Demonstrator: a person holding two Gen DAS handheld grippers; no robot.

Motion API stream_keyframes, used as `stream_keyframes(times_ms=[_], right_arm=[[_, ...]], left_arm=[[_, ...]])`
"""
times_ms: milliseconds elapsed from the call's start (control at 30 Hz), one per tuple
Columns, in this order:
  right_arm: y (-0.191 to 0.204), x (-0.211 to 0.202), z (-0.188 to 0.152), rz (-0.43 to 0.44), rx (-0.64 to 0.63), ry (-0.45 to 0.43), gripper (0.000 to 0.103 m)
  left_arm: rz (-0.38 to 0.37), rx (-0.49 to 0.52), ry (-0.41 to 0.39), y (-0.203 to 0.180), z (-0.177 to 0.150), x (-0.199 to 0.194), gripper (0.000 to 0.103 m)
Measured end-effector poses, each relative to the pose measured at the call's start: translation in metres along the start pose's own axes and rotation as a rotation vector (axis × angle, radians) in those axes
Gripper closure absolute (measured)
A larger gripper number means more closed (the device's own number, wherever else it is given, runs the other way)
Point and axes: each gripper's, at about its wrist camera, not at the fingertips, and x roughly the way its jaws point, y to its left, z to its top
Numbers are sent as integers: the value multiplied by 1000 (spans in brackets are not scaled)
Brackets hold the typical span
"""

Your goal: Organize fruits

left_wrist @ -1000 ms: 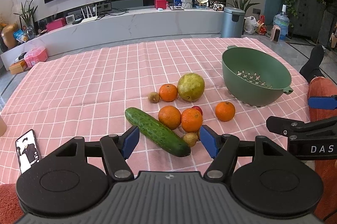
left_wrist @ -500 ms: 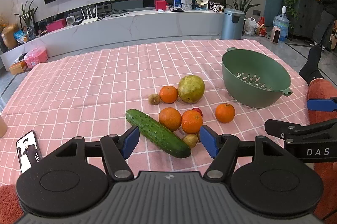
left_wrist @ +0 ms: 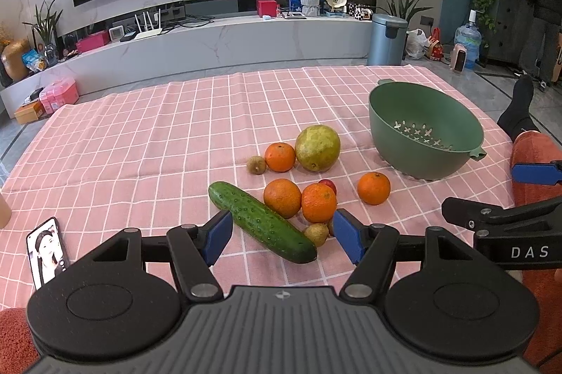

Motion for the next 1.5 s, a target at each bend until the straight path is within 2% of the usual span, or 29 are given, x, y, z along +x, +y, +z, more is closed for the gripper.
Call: stream_keyframes(times_ms=[833,967,1100,1200,1233,1267,1367,1500], right_arm=[[-2,1,0,2,6,3,4],[-4,5,0,47,19,-5,4],[-5,14,-2,91,4,-52,5],[-2,27,1,124,-5,-41,5],[-1,33,3,132,-6,-28,7],[0,38,4,139,-7,-24,14],[4,53,9,155,-12,-11,22],[6,74,21,208,12,5,35]], left_arm=[[-1,-1,-1,0,0,0,25],[-22,-20,14,2,3,1,25],[-38,-62,44,7,7,9,35],[-49,-100,83,12,10,19,47],[-54,-114,92,14,11,24,53],[-59,-130,101,16,12,29,58],[-59,-178,126,24,15,45,60],[-21,-260,177,39,19,69,61]])
